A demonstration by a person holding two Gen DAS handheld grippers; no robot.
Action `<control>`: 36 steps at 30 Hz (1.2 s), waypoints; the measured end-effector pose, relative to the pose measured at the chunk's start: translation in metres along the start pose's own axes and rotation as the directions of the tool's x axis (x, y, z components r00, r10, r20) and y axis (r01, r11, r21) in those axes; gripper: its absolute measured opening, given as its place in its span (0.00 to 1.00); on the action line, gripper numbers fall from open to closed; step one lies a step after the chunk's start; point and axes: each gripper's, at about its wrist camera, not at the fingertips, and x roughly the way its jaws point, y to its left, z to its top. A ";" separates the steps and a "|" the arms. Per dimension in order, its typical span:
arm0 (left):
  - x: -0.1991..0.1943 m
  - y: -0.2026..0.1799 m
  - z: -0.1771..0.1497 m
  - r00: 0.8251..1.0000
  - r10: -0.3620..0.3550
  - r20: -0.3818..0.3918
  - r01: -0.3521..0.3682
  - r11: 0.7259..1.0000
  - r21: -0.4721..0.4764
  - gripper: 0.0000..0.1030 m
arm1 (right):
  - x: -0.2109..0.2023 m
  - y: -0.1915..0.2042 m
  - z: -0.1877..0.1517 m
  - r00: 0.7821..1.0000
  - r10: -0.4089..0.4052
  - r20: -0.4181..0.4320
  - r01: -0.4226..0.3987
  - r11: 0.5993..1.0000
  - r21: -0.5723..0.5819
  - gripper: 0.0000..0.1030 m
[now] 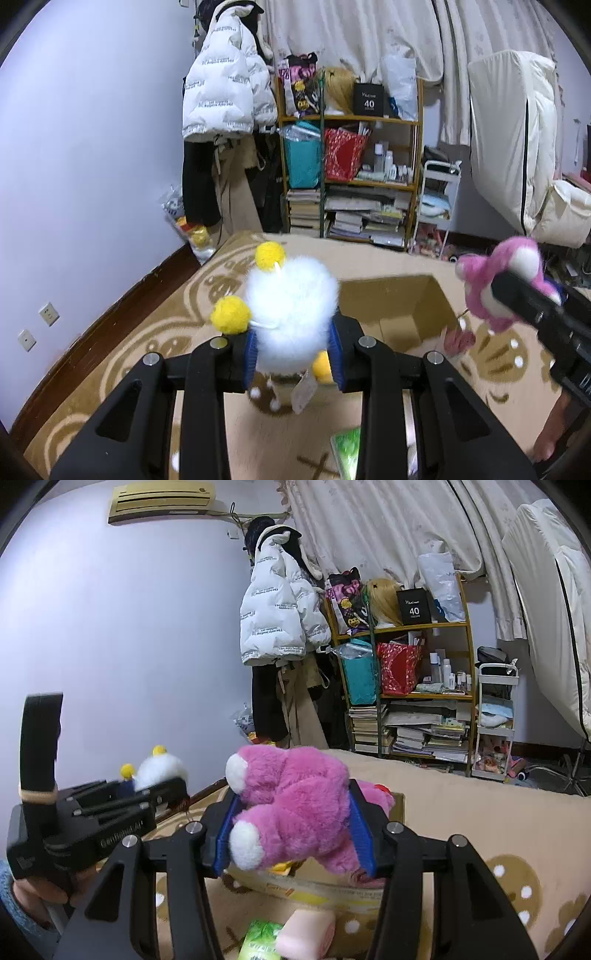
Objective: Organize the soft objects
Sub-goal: 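Lift the white keychain and pink bear and carry them over the box, then lower the pink bear into the box and open the right gripper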
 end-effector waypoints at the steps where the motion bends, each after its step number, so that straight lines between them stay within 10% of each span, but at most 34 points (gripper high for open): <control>1: 0.003 -0.001 0.005 1.000 0.004 0.011 -0.004 1.000 0.005 0.29 | 0.002 -0.001 0.001 1.000 -0.001 0.001 0.001 1.000 0.000 0.54; 18: 0.041 -0.009 0.022 0.999 -0.025 0.019 0.025 1.000 0.006 0.29 | 0.047 -0.030 0.011 1.000 -0.014 0.000 0.014 1.000 -0.008 0.55; 36: 0.095 -0.026 -0.016 0.989 -0.029 -0.146 0.036 0.998 0.047 0.30 | 0.096 -0.050 -0.016 0.995 0.021 -0.099 -0.019 1.000 0.024 0.56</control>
